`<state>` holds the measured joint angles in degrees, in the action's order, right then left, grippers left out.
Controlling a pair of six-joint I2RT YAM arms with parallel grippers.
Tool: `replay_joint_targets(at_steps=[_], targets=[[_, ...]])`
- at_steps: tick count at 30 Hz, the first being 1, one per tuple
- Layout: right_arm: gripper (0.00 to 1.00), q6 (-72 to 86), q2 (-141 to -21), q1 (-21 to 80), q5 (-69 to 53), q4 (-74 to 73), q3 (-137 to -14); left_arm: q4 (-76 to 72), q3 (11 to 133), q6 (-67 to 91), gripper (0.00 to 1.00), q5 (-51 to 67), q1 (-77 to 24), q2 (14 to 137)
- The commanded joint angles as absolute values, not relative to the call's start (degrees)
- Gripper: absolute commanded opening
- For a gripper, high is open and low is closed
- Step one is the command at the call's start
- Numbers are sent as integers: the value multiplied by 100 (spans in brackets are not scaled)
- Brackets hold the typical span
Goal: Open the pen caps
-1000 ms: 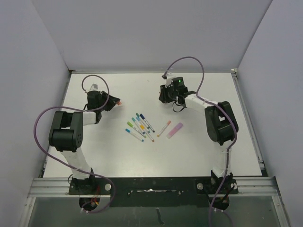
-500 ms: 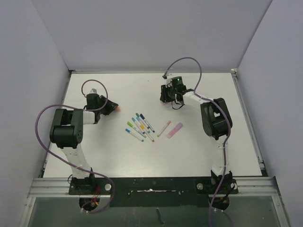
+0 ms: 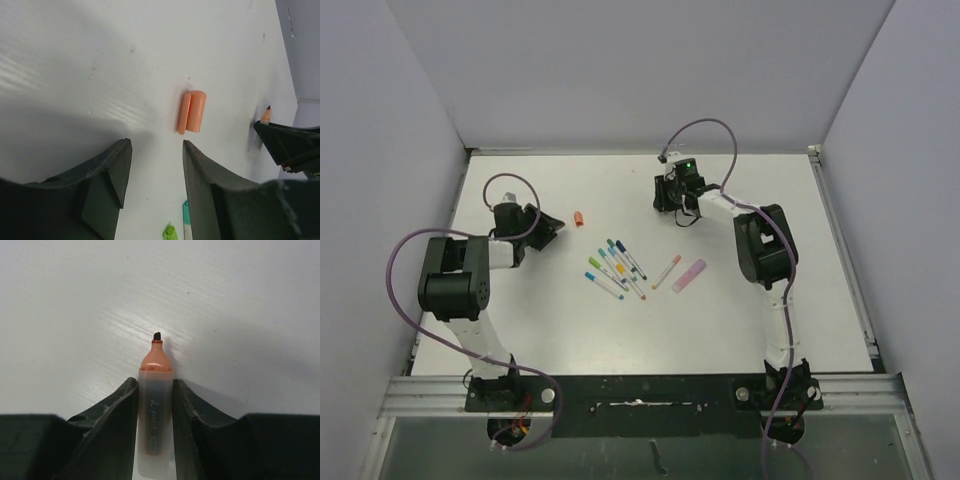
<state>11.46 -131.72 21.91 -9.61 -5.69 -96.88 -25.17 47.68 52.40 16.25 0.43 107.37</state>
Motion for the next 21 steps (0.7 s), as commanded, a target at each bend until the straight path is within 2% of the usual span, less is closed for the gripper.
replay_joint_targets(at_steps=[1, 4, 7, 12, 13, 15, 16, 18, 21], targets=[[6, 1148, -13265, 2532, -745, -667, -10171, -2576, 4449, 5271, 46, 1648, 163, 9869], [7, 1143, -13413, 2707, -645, -750, -10377, -2606, 4169, 5273, 56, 1622, 158, 9353], [10, 1160, -13531, 2845, -573, -823, -10582, -2621, 3928, 5225, 72, 1631, 150, 8778], [19, 1216, -13736, 3023, -508, -904, -10830, -2627, 3727, 5199, 82, 1689, 151, 8193], [24, 1225, -13758, 3051, -502, -910, -10856, -2640, 3700, 5201, 84, 1702, 154, 8118], [42, 1238, -13796, 3086, -492, -909, -10902, -2683, 3654, 5207, 91, 1718, 147, 8003], [47, 1253, -13815, 3086, -485, -917, -10920, -2681, 3642, 5204, 95, 1721, 142, 7961], [56, 1275, -13838, 3097, -483, -912, -10940, -2693, 3611, 5188, 97, 1727, 142, 7906], [61, 1260, -13835, 3093, -475, -878, -10954, -2804, 3559, 5204, 98, 1790, 141, 7867]])
